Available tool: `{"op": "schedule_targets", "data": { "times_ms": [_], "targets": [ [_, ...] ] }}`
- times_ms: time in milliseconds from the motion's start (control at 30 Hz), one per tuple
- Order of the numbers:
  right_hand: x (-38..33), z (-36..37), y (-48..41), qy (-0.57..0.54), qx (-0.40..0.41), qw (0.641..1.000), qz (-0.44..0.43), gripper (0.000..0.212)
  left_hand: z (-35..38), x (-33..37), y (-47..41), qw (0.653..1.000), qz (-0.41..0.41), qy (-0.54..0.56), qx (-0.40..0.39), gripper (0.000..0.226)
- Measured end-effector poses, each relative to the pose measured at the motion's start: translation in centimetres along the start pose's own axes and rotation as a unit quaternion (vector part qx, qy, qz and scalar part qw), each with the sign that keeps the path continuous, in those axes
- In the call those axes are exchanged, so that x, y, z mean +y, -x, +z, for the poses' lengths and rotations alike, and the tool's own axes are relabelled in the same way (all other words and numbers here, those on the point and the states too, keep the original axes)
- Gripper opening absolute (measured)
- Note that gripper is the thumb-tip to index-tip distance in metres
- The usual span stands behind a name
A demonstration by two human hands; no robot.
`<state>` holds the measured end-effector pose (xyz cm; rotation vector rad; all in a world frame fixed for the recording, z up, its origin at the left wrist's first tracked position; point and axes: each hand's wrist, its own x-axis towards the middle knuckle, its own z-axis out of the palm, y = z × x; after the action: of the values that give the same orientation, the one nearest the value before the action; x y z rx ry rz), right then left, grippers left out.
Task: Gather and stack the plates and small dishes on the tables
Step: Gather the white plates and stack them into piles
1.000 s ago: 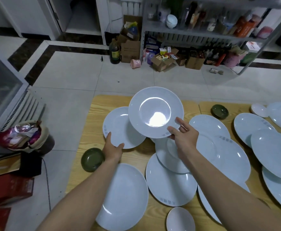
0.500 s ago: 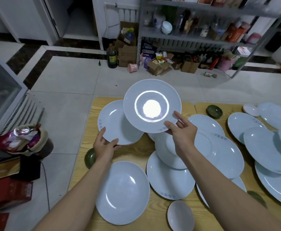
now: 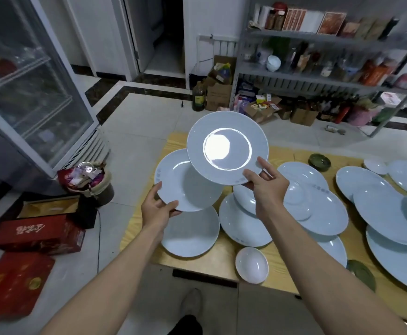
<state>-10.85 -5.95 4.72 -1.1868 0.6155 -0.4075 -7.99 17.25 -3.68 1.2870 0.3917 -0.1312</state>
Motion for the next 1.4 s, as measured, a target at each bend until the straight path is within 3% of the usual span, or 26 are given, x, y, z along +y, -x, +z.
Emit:
{"op": "schedule_targets", "data": {
  "times_ms": [233,800,1167,1400],
  "targets": [
    [1.6,-1.6,4.5,0.01,-0.012,1.0,0.026,0.052,-3.0,-1.9,4.7,1.0,-0.009,-0.003,0.013,0.074],
    [7.2,-2.4,8.4,0.026,0.046,0.996,0.067,0.049,-7.4,-7.2,2.9,0.987,-0.088,-0.128,-0.028,0.068],
    [13.0,-2.4,7.5,0.099,0.083,0.985,0.113,0.043,-7.6,-7.3,1.1,0.96,-0.03,-0.271,-0.07,0.082],
    [16.3,-1.7,7.5,0.125,0.08,0.976,0.159,0.045,-8.1,-7.5,0.3,0.949,-0.061,-0.296,-0.087,0.079]
  ]
}}
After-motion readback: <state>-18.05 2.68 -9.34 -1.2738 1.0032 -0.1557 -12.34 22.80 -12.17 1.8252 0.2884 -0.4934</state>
